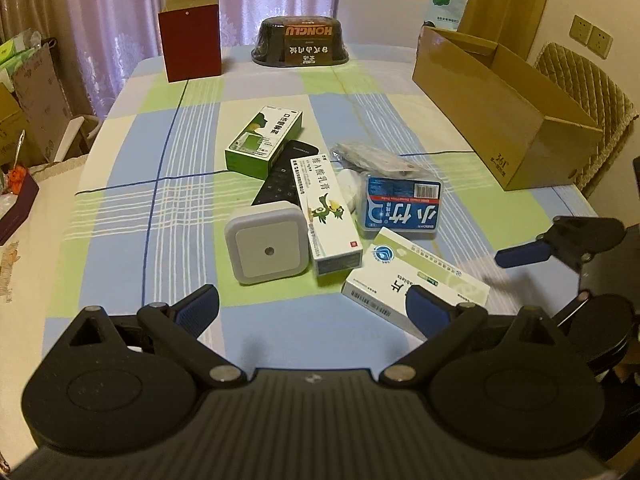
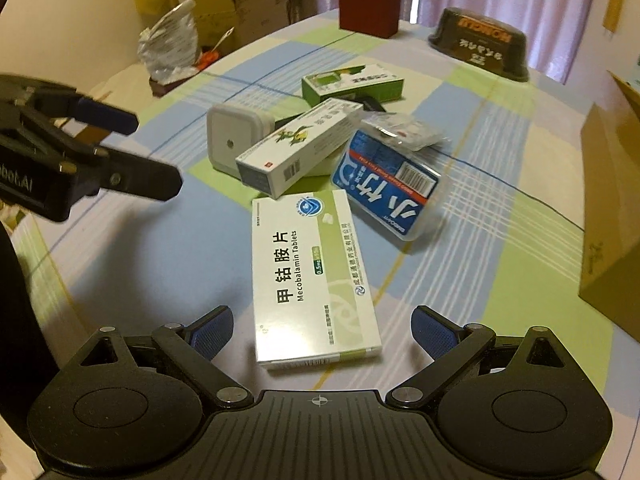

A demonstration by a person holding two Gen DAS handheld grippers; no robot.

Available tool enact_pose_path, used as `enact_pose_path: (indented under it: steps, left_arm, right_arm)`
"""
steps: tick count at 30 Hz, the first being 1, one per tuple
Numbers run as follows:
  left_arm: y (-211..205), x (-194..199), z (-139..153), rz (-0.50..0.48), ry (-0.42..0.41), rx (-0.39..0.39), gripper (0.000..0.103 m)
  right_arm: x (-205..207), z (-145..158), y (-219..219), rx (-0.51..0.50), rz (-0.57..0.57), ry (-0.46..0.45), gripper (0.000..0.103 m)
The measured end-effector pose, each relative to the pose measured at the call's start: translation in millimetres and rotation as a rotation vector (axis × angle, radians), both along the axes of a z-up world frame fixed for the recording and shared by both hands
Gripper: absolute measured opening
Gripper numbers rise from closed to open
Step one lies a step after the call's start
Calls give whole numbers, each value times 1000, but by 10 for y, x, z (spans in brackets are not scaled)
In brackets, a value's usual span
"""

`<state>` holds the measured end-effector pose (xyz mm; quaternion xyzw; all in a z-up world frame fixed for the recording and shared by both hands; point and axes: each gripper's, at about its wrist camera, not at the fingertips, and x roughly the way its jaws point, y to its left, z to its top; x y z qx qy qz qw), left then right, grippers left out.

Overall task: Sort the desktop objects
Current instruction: 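Grasp the white-green tablet box with the right gripper while the left gripper grasps the white ointment box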

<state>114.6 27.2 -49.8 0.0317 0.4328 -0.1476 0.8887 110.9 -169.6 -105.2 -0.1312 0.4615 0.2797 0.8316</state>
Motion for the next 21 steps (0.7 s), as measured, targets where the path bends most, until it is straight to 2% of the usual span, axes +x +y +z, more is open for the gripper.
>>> enact_pose_path:
  steps: [5, 6, 7, 13, 14, 21]
  left_arm:
    - [-33, 108, -57, 0, 0, -25, 97]
    - [-46, 127, -66, -2, -1, -27, 96]
    - [-60, 149, -76, -2, -1, -29, 96]
    - [-152, 275, -163, -11, 9, -43, 93]
    - [-171, 295, -182, -13, 13, -44, 92]
    - [-280, 413, -312, -8, 32, -55, 88]
  right_arm:
    - [66, -132, 38, -17, 29, 13, 97]
    - [82, -155, 44, -19, 32, 17, 92]
    - [100, -176, 47, -20, 33, 23, 82]
    - [157, -221, 54, -15, 40, 24, 81]
    - [164, -226, 57, -16, 42, 24, 72]
    - [136, -173, -69, -7, 13, 20, 71]
